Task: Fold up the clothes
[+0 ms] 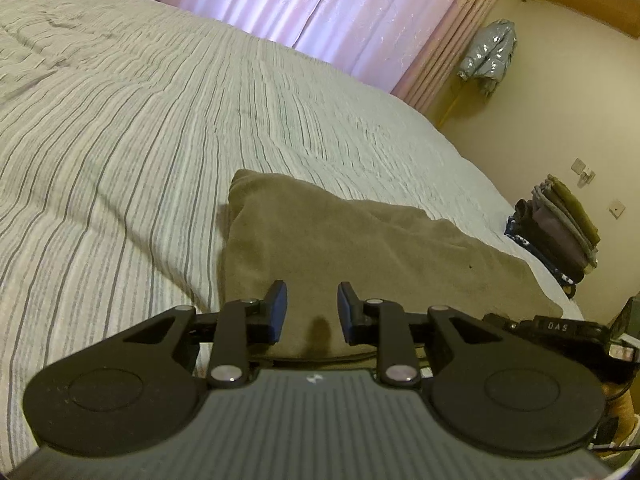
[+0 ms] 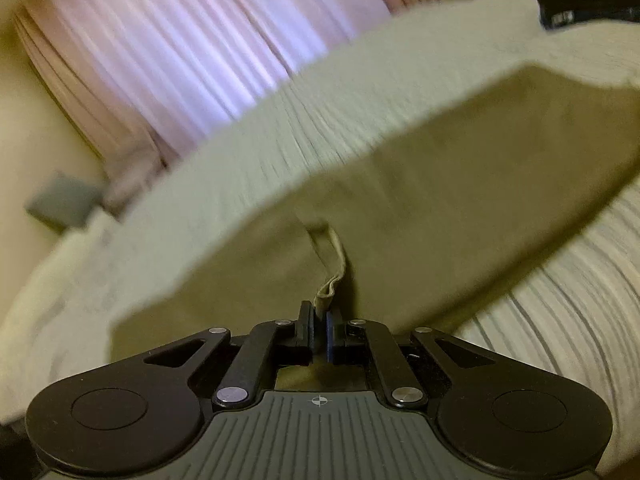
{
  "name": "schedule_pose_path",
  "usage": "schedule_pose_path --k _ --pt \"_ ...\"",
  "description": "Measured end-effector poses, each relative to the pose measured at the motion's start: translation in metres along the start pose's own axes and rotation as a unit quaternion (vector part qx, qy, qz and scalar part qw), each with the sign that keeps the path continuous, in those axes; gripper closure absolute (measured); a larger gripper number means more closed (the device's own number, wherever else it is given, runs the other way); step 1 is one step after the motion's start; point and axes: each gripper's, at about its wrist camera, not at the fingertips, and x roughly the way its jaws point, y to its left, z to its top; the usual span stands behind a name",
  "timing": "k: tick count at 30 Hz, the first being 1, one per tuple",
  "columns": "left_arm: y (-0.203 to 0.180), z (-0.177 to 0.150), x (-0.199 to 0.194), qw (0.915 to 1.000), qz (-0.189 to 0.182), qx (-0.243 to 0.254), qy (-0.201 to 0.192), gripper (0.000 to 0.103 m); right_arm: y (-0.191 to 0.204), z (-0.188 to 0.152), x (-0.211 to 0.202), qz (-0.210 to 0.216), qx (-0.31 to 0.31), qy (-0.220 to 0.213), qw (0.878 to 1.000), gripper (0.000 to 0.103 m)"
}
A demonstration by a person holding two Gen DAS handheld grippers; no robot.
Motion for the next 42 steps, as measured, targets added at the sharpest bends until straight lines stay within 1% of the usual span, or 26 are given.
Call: schedule_pose_path --k 3,4,5,7,9,11,12,13,14,15,16,19,23,26,27,29,30,33,35,38,40,42 --pt "0.000 0.002 0.000 1.0000 0.002 0.004 0.000 0.081 0.000 0.006 -0.007 -0.006 -0.016 -0.004 1.000 0.099" --pt "-0.001 0.004 0.000 1.0000 0.003 0.006 -0.001 0.081 0.001 0.009 -0.010 -0.011 -0.024 -0.005 1.000 0.097" --pt "-0.001 0.005 -0.001 1.0000 0.004 0.008 -0.002 0.081 0.002 0.012 -0.012 -0.016 -0.031 -0.009 0.999 0.084" --pt "-0.001 0.008 -0.001 0.9999 0.005 0.013 -0.004 0.081 0.003 0.021 -0.018 -0.031 -0.047 -0.035 0.998 0.073" --pt "-0.003 0.012 0.000 0.9998 0.005 0.017 -0.007 0.081 0.002 0.032 -0.019 -0.034 -0.059 -0.050 0.996 0.073" --pt "-0.005 0.015 0.003 0.9997 0.005 0.022 -0.007 0.081 0.002 0.042 -0.014 -0.014 -0.074 -0.052 0.996 0.074" --pt "-0.005 0.017 0.005 0.9997 0.005 0.025 -0.007 0.081 0.004 0.048 -0.008 0.004 -0.086 -0.043 0.995 0.074" --pt "-0.006 0.019 0.008 0.9996 0.005 0.027 -0.006 0.081 0.004 0.052 -0.001 0.011 -0.091 -0.032 0.995 0.074" --pt "-0.007 0.021 0.010 0.9995 0.005 0.030 -0.006 0.081 0.004 0.054 0.007 0.016 -0.095 -0.020 0.995 0.086" --pt "-0.007 0.023 0.013 0.9994 0.003 0.033 -0.006 0.081 0.004 0.057 0.015 0.027 -0.102 -0.009 0.994 0.090" --pt "-0.008 0.024 0.016 0.9993 0.003 0.036 -0.005 0.081 0.005 0.059 0.023 0.034 -0.106 0.001 0.994 0.092" --pt "-0.007 0.028 0.025 0.9992 0.004 0.040 -0.003 0.081 0.007 0.065 0.049 0.028 -0.114 0.027 0.993 0.092" --pt "-0.004 0.031 0.037 0.9989 0.003 0.046 0.004 0.081 0.004 0.068 0.073 0.036 -0.126 0.053 0.990 0.092" --pt "-0.001 0.031 0.044 0.9988 0.003 0.048 0.008 0.081 -0.005 0.079 0.089 0.039 -0.094 0.054 0.993 0.092" --pt "0.000 0.031 0.045 0.9989 0.003 0.047 0.008 0.081 -0.012 0.083 0.094 0.031 -0.077 0.050 0.995 0.092" --pt "0.001 0.031 0.047 0.9990 0.003 0.045 0.008 0.085 -0.020 0.089 0.097 0.018 -0.052 0.046 0.997 0.092" --pt "0.002 0.033 0.045 0.9990 0.004 0.045 0.006 0.086 -0.023 0.090 0.094 0.018 -0.045 0.043 0.998 0.092" --pt "0.004 0.036 0.037 0.9991 0.009 0.042 -0.005 0.087 -0.027 0.088 0.076 0.018 -0.036 0.022 0.999 0.092" --pt "0.006 0.037 0.029 0.9992 0.012 0.037 -0.013 0.086 -0.033 0.086 0.061 0.021 -0.012 0.014 1.000 0.092" --pt "0.009 0.033 0.016 0.9994 0.013 0.026 -0.017 0.086 -0.052 0.071 0.028 0.043 0.060 0.008 0.997 0.091" --pt "0.010 0.028 0.010 0.9997 0.010 0.014 -0.015 0.086 -0.063 0.056 0.003 0.067 0.106 0.002 0.992 0.090" --pt "0.009 0.023 0.006 0.9999 0.002 0.003 -0.011 0.086 -0.071 0.041 -0.014 0.096 0.152 0.006 0.984 0.058"
